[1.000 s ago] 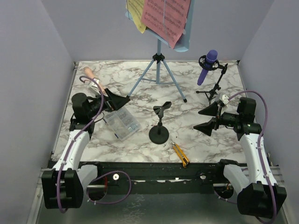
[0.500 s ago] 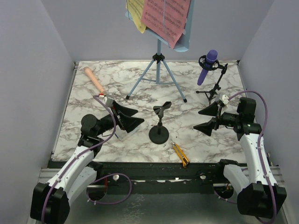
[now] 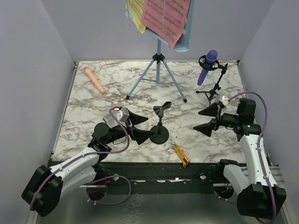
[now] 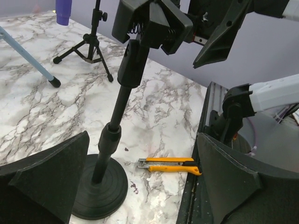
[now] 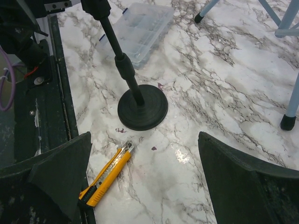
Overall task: Pack up the instrument practice props
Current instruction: Pick up the microphone stand at the center of the board.
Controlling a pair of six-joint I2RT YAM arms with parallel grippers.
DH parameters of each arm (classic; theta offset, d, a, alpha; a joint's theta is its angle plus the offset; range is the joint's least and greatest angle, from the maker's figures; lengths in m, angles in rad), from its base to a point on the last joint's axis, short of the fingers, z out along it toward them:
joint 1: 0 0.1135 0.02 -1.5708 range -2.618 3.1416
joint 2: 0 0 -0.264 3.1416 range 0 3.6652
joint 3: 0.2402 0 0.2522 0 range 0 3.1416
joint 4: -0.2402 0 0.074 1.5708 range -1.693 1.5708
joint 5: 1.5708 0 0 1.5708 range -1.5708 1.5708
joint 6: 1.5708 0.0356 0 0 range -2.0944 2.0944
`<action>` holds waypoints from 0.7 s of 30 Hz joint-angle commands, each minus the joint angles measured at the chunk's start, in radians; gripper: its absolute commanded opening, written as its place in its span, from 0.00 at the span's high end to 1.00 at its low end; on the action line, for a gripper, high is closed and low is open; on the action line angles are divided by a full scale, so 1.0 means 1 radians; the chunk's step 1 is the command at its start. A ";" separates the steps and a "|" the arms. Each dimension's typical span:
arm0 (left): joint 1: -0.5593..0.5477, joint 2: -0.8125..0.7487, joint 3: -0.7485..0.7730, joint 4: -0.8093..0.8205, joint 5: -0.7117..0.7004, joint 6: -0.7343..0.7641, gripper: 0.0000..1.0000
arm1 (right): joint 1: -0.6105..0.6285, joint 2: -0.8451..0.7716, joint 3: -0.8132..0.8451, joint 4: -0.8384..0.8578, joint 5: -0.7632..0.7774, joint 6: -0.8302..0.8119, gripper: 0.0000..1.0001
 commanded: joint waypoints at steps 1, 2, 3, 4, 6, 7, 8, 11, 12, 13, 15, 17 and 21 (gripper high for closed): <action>-0.050 0.057 0.006 0.055 -0.081 0.163 0.01 | -0.003 -0.002 -0.021 -0.001 0.007 -0.028 0.00; -0.055 0.073 0.011 0.055 -0.084 0.175 0.01 | -0.002 0.000 -0.022 0.001 0.004 -0.030 0.00; -0.063 0.090 0.015 0.055 -0.088 0.185 0.01 | -0.002 0.001 -0.024 0.002 0.002 -0.033 0.00; -0.070 0.102 0.019 0.056 -0.094 0.195 0.01 | -0.003 0.004 -0.026 0.000 -0.001 -0.038 0.00; -0.086 0.128 0.027 0.058 -0.104 0.216 0.01 | -0.002 0.005 -0.028 0.000 0.001 -0.042 0.00; -0.093 0.141 0.031 0.058 -0.108 0.225 0.01 | -0.004 0.008 -0.027 0.000 0.002 -0.045 0.00; -0.099 0.149 0.034 0.058 -0.108 0.233 0.01 | -0.002 0.010 -0.027 0.000 0.003 -0.046 0.00; -0.116 0.174 0.043 0.061 -0.114 0.254 0.01 | -0.004 0.014 -0.028 -0.003 0.001 -0.054 0.00; -0.121 0.182 0.046 0.062 -0.110 0.263 0.01 | -0.003 0.013 -0.029 -0.003 0.000 -0.056 0.00; -0.124 0.190 0.049 0.064 -0.103 0.270 0.01 | -0.003 0.015 -0.030 -0.003 -0.001 -0.056 0.00; -0.134 0.210 0.055 0.071 -0.091 0.286 0.01 | -0.003 0.015 -0.030 -0.003 -0.001 -0.057 0.00; -0.143 0.231 0.061 0.079 -0.084 0.302 0.01 | -0.003 0.015 -0.031 -0.004 0.001 -0.058 0.00; -0.157 0.264 0.074 0.103 -0.094 0.334 0.01 | -0.003 0.015 -0.031 -0.005 0.002 -0.060 0.00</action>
